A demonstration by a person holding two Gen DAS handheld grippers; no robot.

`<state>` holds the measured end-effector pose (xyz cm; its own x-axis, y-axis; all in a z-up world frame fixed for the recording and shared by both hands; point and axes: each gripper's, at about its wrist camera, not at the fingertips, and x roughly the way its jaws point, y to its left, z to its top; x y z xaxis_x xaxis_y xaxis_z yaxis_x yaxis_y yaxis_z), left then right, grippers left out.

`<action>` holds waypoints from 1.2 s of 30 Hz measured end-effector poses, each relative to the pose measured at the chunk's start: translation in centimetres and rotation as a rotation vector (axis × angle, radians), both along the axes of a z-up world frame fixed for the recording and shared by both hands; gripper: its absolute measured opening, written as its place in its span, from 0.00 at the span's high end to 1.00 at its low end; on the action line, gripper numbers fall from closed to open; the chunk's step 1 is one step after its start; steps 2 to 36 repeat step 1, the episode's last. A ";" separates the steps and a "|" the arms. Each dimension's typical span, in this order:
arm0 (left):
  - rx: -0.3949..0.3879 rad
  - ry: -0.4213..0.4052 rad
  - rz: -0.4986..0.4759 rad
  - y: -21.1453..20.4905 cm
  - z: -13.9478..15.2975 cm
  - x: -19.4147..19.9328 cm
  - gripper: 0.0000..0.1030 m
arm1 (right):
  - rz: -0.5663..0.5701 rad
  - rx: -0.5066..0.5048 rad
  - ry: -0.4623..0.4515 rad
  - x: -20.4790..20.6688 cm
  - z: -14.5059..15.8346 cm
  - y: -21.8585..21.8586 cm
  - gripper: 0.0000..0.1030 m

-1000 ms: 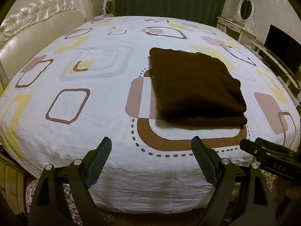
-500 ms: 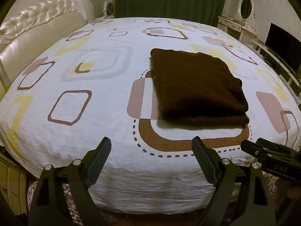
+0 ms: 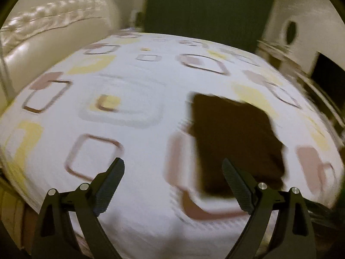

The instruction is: Fold small clothes

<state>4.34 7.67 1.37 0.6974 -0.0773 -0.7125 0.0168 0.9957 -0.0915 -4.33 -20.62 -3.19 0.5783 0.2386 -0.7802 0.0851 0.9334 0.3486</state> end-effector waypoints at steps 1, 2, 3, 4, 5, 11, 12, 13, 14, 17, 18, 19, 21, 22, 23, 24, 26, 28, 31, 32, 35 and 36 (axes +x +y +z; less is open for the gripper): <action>0.011 0.002 0.034 1.1 0.2 1.6 0.11 | -0.003 -0.003 -0.013 0.6 0.6 -0.5 0.18; 0.011 0.002 0.034 1.1 0.2 1.6 0.11 | -0.003 -0.003 -0.013 0.6 0.6 -0.5 0.18; 0.011 0.002 0.034 1.1 0.2 1.6 0.11 | -0.003 -0.003 -0.013 0.6 0.6 -0.5 0.18; 0.011 0.002 0.034 1.1 0.2 1.6 0.11 | -0.003 -0.003 -0.013 0.6 0.6 -0.5 0.18; 0.011 0.002 0.034 1.1 0.2 1.6 0.11 | -0.003 -0.003 -0.013 0.6 0.6 -0.5 0.18; 0.011 0.002 0.034 1.1 0.2 1.6 0.11 | -0.003 -0.003 -0.013 0.6 0.6 -0.5 0.18; 0.011 0.002 0.034 1.1 0.2 1.6 0.11 | -0.003 -0.003 -0.013 0.6 0.6 -0.5 0.18; 0.011 0.002 0.034 1.1 0.2 1.6 0.11 | -0.003 -0.003 -0.013 0.6 0.6 -0.5 0.18; 0.011 0.002 0.034 1.1 0.2 1.6 0.11 | -0.003 -0.003 -0.013 0.6 0.6 -0.5 0.18; 0.011 0.002 0.034 1.1 0.2 1.6 0.11 | -0.003 -0.003 -0.013 0.6 0.6 -0.5 0.18; 0.011 0.002 0.034 1.1 0.2 1.6 0.11 | -0.003 -0.003 -0.013 0.6 0.6 -0.5 0.18; 0.011 0.002 0.034 1.1 0.2 1.6 0.11 | -0.003 -0.003 -0.013 0.6 0.6 -0.5 0.18; 0.011 0.002 0.034 1.1 0.2 1.6 0.11 | -0.003 -0.003 -0.013 0.6 0.6 -0.5 0.18; 0.011 0.002 0.034 1.1 0.2 1.6 0.11 | -0.003 -0.003 -0.013 0.6 0.6 -0.5 0.18; 0.011 0.002 0.034 1.1 0.2 1.6 0.11 | -0.003 -0.003 -0.013 0.6 0.6 -0.5 0.18; 0.011 0.002 0.034 1.1 0.2 1.6 0.11 | -0.003 -0.003 -0.013 0.6 0.6 -0.5 0.18; 0.011 0.002 0.034 1.1 0.2 1.6 0.11 | -0.003 -0.003 -0.013 0.6 0.6 -0.5 0.18; 0.011 0.002 0.034 1.1 0.2 1.6 0.11 | -0.003 -0.003 -0.013 0.6 0.6 -0.5 0.18; 0.011 0.002 0.034 1.1 0.2 1.6 0.11 | -0.003 -0.003 -0.013 0.6 0.6 -0.5 0.18; 0.011 0.002 0.034 1.1 0.2 1.6 0.11 | -0.003 -0.003 -0.013 0.6 0.6 -0.5 0.18; 0.011 0.002 0.034 1.1 0.2 1.6 0.11 | -0.003 -0.003 -0.013 0.6 0.6 -0.5 0.18; 0.011 0.002 0.034 1.1 0.2 1.6 0.11 | -0.003 -0.003 -0.013 0.6 0.6 -0.5 0.18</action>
